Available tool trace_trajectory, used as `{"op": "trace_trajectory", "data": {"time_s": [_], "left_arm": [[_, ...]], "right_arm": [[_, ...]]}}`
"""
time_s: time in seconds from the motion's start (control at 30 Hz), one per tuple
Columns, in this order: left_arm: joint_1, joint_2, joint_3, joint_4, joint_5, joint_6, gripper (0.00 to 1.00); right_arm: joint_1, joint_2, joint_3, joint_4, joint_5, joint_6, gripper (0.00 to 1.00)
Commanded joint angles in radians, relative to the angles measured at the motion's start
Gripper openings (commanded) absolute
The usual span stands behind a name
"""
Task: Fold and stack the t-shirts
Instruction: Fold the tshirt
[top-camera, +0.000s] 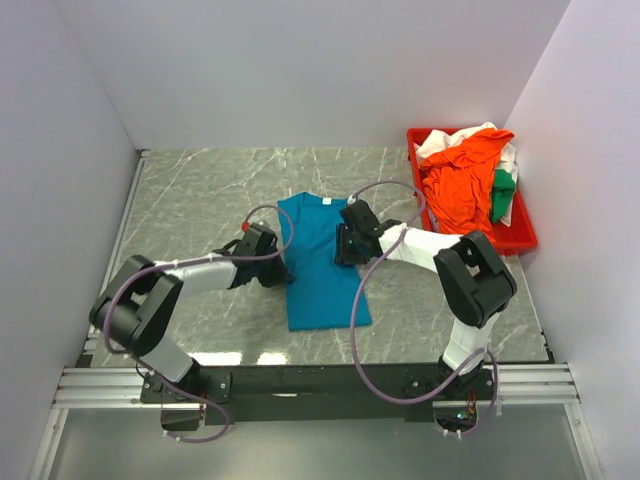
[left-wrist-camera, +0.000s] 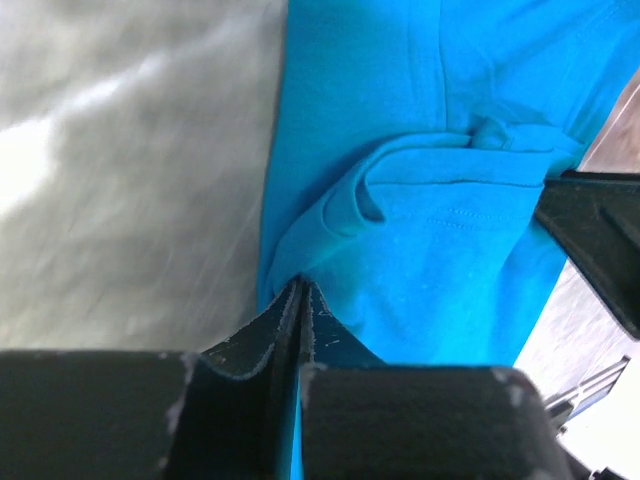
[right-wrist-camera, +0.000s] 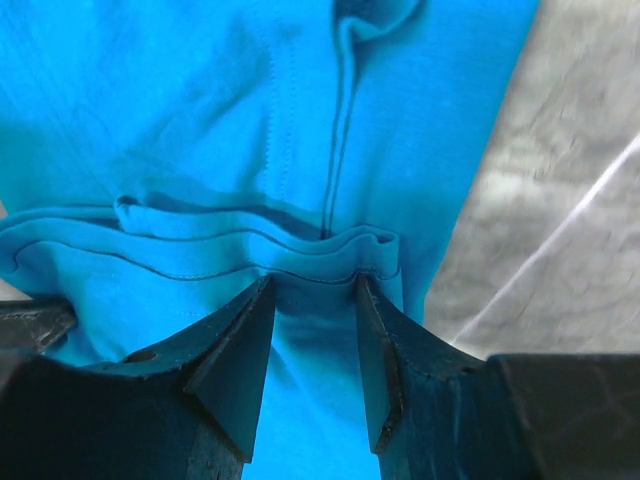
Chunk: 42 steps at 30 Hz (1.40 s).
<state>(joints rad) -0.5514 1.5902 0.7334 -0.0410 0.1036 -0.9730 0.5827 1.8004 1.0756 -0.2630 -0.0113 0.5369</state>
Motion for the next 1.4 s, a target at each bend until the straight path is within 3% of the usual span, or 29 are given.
{"op": "trace_trajectory", "data": {"time_s": [0.0,0.13,0.4,0.8,1.2,1.37], "left_arm": [[-0.008,-0.082,-0.028,-0.005,-0.045,-0.017,0.09],[-0.008,-0.088,0.018,-0.043,-0.065,0.02,0.13],[-0.001,-0.049,0.106,-0.072,-0.067,0.063,0.14],[0.03,0.014,0.136,-0.066,-0.051,0.088,0.12],[0.079,0.166,0.185,-0.03,-0.036,0.115,0.09],[0.088,0.179,0.187,-0.031,-0.032,0.119,0.09]], "right_arm": [[0.002,-0.045,-0.054,-0.03,0.004,0.029,0.46],[-0.004,-0.107,-0.065,-0.047,0.046,0.025,0.47],[-0.075,-0.084,-0.008,-0.085,0.068,-0.026,0.46],[-0.017,-0.148,-0.008,-0.099,0.111,0.003,0.43],[-0.06,0.095,0.145,-0.113,0.122,-0.049,0.31],[-0.086,0.108,0.167,-0.119,0.116,-0.048,0.3]]}}
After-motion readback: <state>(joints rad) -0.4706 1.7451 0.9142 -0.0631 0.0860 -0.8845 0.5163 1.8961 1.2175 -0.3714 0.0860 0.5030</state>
